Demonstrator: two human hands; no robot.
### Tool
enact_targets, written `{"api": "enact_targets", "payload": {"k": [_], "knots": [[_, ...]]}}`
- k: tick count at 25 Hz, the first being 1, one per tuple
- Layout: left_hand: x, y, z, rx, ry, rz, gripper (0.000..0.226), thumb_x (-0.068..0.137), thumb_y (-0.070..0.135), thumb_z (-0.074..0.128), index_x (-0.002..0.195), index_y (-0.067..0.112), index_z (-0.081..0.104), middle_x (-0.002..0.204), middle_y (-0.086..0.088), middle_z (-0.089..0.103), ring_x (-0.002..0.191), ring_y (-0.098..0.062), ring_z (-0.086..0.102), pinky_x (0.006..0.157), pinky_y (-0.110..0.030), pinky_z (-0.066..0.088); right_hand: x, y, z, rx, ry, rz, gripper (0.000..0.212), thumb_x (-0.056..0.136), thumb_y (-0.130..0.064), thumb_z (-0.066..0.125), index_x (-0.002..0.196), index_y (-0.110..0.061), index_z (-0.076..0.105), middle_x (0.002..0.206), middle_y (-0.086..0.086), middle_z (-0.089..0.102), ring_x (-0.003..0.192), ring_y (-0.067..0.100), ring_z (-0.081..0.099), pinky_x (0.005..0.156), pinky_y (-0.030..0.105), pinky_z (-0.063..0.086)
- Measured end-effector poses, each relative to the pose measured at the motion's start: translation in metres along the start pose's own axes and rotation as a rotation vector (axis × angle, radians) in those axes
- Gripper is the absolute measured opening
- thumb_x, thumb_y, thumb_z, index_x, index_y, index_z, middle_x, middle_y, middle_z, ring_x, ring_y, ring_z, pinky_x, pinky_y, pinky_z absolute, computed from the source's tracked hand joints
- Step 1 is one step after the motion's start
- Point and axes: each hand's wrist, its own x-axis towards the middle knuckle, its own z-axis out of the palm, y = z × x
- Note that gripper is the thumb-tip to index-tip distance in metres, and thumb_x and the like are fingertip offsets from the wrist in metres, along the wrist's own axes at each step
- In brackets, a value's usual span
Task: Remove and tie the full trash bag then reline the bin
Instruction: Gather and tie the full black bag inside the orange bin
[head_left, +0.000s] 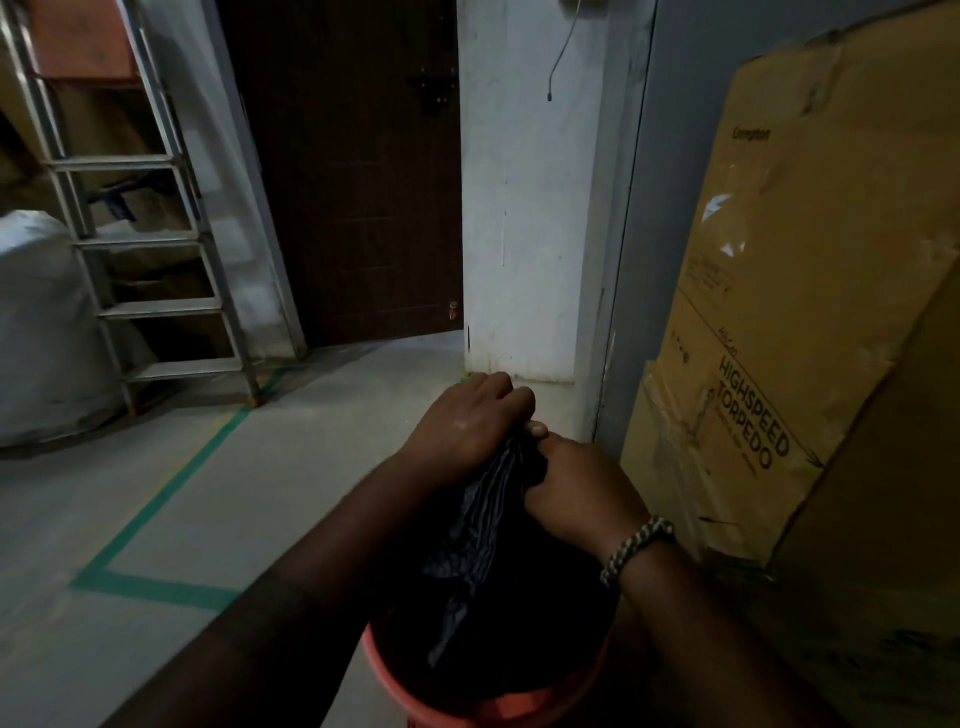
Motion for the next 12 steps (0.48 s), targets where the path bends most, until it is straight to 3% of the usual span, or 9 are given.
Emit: {"api": "enact_targets", "payload": {"k": [4, 8, 10, 12], "knots": [[-0.003, -0.003, -0.003, 0.064, -0.008, -0.057, 0.047, 0.097, 0.062, 0.027, 0.089, 0.020, 0.046, 0.076, 0.002, 0.044, 0.075, -0.025, 0.052, 0.056, -0.038, 0.034, -0.002, -0.002, -0.003, -0.003, 0.040, -0.060, 0.009, 0.082, -0.025, 0.053, 0.087, -0.032, 0.057, 0.078, -0.004, 0.059, 0.077, 0.026, 0.062, 0.062, 0.032, 0.046], [-0.001, 0.005, -0.007, 0.106, -0.137, -0.163, 0.050, 0.094, 0.063, 0.022, 0.103, 0.019, 0.046, 0.084, -0.002, 0.060, 0.079, -0.029, 0.061, 0.058, -0.033, 0.032, 0.003, 0.005, 0.002, -0.059, 0.166, -0.135, 0.020, 0.086, -0.013, 0.062, 0.098, -0.026, 0.071, 0.100, -0.003, 0.052, 0.095, 0.021, 0.057, 0.076, 0.033, 0.050], [0.002, 0.009, -0.007, 0.127, -0.171, -0.198, 0.044, 0.099, 0.061, 0.028, 0.101, 0.020, 0.044, 0.086, -0.003, 0.065, 0.078, -0.029, 0.064, 0.057, -0.033, 0.035, 0.002, 0.004, 0.006, 0.029, 0.151, -0.130, 0.020, 0.084, -0.008, 0.061, 0.090, -0.025, 0.069, 0.096, -0.004, 0.060, 0.089, 0.019, 0.061, 0.075, 0.037, 0.055], [0.003, 0.011, -0.005, 0.149, -0.175, -0.218, 0.039, 0.102, 0.060, 0.033, 0.094, 0.023, 0.039, 0.085, -0.003, 0.067, 0.075, -0.029, 0.066, 0.056, -0.032, 0.036, 0.003, 0.003, 0.007, 0.180, 0.190, -0.069, 0.017, 0.088, -0.012, 0.056, 0.078, -0.021, 0.067, 0.079, 0.001, 0.065, 0.075, 0.023, 0.065, 0.067, 0.040, 0.056]]}}
